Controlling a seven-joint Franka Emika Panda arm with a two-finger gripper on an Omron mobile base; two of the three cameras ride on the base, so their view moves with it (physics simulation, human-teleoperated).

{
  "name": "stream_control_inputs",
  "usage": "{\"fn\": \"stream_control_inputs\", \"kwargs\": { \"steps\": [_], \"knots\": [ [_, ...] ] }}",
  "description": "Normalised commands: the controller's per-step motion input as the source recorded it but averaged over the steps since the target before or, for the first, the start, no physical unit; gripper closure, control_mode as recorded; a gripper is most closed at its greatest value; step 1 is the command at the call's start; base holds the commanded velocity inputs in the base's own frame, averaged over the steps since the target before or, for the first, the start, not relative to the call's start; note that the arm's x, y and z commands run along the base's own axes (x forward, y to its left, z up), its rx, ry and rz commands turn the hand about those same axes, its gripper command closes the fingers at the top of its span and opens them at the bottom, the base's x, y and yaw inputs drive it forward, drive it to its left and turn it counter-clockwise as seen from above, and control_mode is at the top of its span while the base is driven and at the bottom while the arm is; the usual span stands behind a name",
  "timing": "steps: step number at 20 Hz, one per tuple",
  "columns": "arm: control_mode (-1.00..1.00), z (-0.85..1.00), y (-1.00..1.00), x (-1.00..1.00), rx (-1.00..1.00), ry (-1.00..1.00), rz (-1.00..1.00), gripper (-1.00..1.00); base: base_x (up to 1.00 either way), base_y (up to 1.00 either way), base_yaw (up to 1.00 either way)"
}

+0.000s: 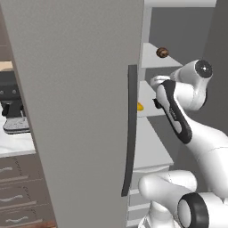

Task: Take the bell pepper and potato from the highest rack and move them to the second highest rack where the eggplant and mango are located, to maximize freezer space. Close the freezer door after rearranging.

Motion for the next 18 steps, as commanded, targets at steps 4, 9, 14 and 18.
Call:
{"fn": "stream_control_inputs", "kwargs": {
  "steps": [4, 9, 14, 18],
  "knots": [
    [-1.0, -0.6, -0.21, 0.57, 0.11, 0.0, 0.0, 1.0, 0.0, 0.0, 0.0],
    [-1.0, -0.51, -0.21, 0.91, 0.11, 0.07, 0.0, 1.0, 0.0, 0.0, 0.0],
    [-1.0, -0.37, -0.03, 0.99, 0.08, 0.12, 0.0, 1.0, 0.0, 0.0, 0.0],
    [-1.0, -0.23, 0.0, 0.91, 0.04, 0.12, 0.0, 1.0, 0.0, 0.0, 0.0]
  ]
}}
